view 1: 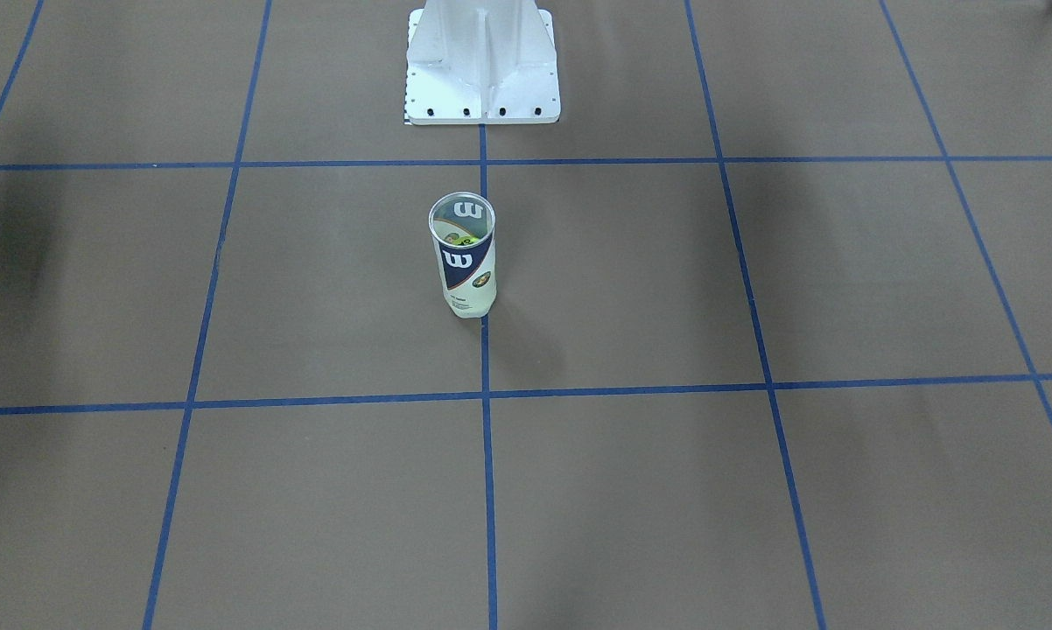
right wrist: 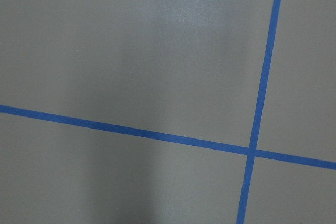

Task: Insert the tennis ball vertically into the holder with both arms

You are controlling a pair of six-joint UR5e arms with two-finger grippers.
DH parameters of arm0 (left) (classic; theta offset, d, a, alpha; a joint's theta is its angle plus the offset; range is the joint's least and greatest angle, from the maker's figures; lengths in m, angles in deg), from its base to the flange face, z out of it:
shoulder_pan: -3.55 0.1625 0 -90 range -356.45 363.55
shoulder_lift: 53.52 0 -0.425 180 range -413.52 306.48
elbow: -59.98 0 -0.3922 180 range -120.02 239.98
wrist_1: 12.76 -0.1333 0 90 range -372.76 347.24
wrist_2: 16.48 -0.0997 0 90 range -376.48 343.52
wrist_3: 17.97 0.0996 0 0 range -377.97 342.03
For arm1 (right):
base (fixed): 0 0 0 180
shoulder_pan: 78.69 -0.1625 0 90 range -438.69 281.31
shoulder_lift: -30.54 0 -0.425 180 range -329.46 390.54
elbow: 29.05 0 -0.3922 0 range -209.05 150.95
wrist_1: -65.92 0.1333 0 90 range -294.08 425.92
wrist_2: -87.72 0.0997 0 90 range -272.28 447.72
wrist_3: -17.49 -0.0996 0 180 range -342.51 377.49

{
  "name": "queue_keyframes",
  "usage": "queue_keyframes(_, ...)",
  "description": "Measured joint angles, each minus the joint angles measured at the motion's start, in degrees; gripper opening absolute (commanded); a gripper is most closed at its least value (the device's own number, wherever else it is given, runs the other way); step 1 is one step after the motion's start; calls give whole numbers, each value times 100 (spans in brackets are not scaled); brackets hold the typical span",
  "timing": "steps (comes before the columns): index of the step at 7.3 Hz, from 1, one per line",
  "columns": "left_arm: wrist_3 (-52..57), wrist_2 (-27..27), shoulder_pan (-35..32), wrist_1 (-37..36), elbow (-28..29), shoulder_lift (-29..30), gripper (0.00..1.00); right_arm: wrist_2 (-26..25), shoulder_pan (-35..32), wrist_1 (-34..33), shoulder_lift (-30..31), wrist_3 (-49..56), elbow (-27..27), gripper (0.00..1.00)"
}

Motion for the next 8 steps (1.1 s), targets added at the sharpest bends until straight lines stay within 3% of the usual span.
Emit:
queue_keyframes(4, 23, -242, 4, 8, 44, 66, 99, -19, -42, -1047, -320, 7, 53, 100)
queue_keyframes(8, 42, -328, 4, 17, 37, 172, 99, -38, -41, -1265, -350, -33, 39, 100)
